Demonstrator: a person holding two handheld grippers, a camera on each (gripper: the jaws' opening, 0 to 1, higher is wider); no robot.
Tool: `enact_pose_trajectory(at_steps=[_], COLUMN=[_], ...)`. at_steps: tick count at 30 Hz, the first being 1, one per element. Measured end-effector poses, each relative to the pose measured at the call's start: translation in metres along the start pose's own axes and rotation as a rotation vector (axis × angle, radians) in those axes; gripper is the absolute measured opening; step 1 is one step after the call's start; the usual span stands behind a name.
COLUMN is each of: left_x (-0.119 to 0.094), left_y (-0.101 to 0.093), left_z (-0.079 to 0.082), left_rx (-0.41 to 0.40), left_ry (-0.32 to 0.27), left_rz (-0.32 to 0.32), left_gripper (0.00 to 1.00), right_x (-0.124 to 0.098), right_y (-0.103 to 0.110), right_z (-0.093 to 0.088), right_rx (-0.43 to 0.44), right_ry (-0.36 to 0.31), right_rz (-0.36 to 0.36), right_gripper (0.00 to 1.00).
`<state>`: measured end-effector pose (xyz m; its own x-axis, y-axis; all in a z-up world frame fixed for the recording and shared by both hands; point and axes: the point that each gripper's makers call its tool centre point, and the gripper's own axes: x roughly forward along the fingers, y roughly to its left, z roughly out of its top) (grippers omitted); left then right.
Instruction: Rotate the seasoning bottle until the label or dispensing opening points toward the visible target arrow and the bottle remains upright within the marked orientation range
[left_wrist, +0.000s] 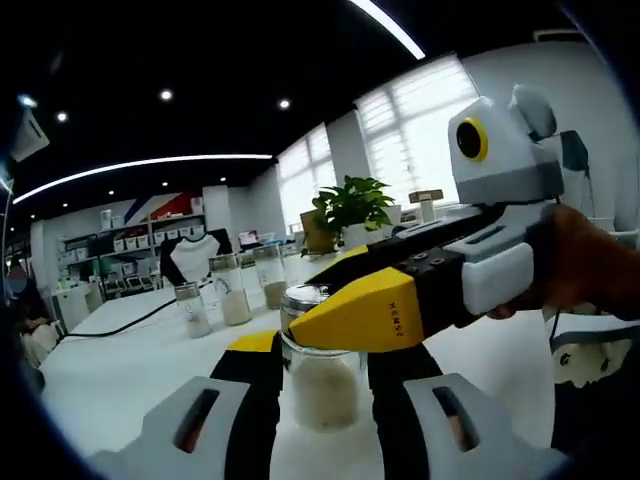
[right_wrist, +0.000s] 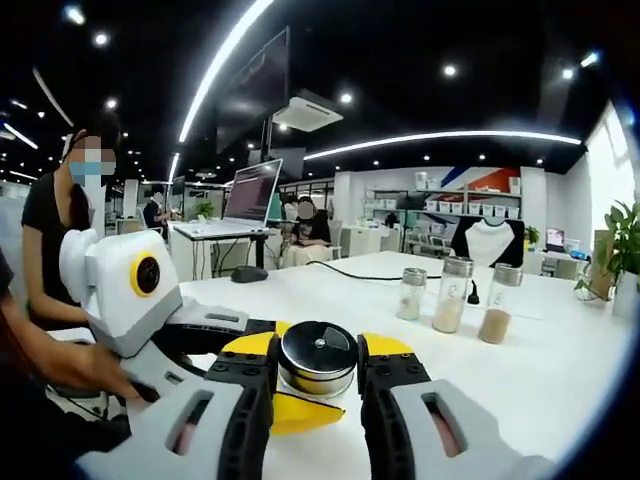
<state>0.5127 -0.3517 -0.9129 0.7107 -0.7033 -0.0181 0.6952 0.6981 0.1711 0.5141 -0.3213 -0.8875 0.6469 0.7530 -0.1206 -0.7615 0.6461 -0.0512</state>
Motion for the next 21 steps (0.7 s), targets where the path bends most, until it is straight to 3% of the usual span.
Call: enact_pose_trajectory(at_steps=[6,10,14,21], left_x=[0.001,0.003,0.004,0.006], left_y=[-0.002,-0.005,-0.003,0.0], left_z=[-0.005,-0.008,-0.009,-0.016], left_rx=[-0.014,0.023,-0.002,0.008], left_ry=[-0.005,0.0,0.006,0.045], left_rz=[-0.005,0.042,0.084,0.126], left_gripper=[0.35,0.36,0.36,0.35], right_x=[0.0,-0.002,-0.003,-0.008], right_y=[0.001,-0.004,-0.01,-0.01], right_z=[-0.006,-0.002,0.002,0.002], right_rx=[0.023,0.018,0.049,0.071], right_ry=[0.021,0.001,-0.012,-0.036], right_rz=[-0.039,-0.12,-0.185,-0.234], right_gripper=[0.28,0.28,0.28,0.28])
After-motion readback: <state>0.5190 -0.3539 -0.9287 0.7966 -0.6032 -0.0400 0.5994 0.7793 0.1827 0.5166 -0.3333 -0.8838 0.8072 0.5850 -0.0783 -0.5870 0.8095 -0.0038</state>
